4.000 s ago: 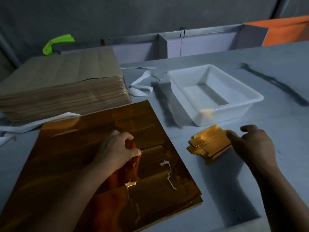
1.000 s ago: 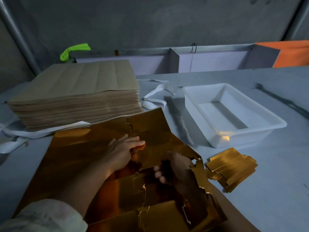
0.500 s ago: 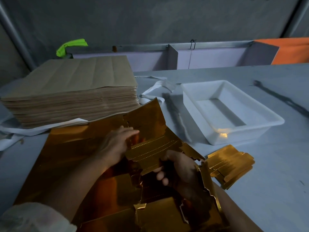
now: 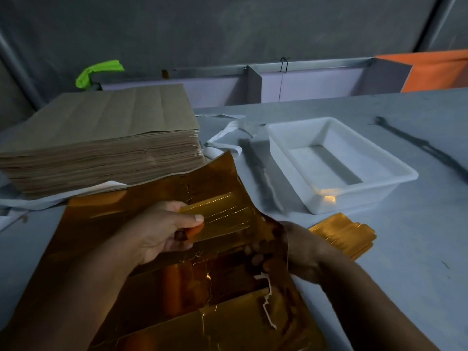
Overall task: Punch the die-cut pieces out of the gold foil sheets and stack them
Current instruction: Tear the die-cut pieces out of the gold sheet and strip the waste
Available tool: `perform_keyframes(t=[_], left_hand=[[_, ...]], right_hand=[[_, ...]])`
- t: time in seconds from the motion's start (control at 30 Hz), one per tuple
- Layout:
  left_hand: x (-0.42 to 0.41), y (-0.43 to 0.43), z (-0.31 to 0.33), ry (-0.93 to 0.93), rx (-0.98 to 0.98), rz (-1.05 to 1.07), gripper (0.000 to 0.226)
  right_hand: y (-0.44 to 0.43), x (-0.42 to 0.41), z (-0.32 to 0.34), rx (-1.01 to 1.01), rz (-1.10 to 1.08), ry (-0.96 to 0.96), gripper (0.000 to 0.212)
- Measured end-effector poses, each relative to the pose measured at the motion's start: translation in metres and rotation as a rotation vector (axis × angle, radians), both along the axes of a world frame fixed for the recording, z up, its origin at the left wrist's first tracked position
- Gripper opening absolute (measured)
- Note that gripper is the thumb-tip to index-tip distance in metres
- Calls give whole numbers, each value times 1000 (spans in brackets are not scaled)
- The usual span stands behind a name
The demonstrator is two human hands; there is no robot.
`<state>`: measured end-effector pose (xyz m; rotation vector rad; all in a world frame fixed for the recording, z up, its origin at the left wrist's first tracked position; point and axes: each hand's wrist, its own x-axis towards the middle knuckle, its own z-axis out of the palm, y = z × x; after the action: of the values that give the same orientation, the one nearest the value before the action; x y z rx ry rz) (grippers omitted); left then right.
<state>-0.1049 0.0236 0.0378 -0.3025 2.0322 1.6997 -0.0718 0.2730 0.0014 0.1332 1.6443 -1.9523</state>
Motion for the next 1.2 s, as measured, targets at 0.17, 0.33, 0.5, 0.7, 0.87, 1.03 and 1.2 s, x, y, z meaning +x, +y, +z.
perform_keyframes(t=[0.17, 0.33, 0.5, 0.7, 0.87, 1.03, 1.2], left_hand=[[3, 5, 5, 9, 55, 17, 43], [3, 9, 4, 16, 42, -18, 35], [-1, 5, 4, -2, 10, -29, 45], [-4, -2, 6, -51, 28, -27, 34], [-10, -18, 5, -65, -31, -12, 61], [-8, -22, 9, -40, -4, -23, 66], [0, -8, 10, 4, 43, -9, 60]], right_hand=[[19, -14, 0, -151, -491, -182, 37], [7, -24, 4, 124, -207, -63, 55], [-15, -32, 8, 313, -200, 81, 27], [-23, -35, 5, 429, -129, 143, 24], [-16, -33, 1, 294, -333, 3, 16], [-20, -30, 3, 372, -283, 65, 28], [-22, -26, 12, 609, -343, 278, 36]])
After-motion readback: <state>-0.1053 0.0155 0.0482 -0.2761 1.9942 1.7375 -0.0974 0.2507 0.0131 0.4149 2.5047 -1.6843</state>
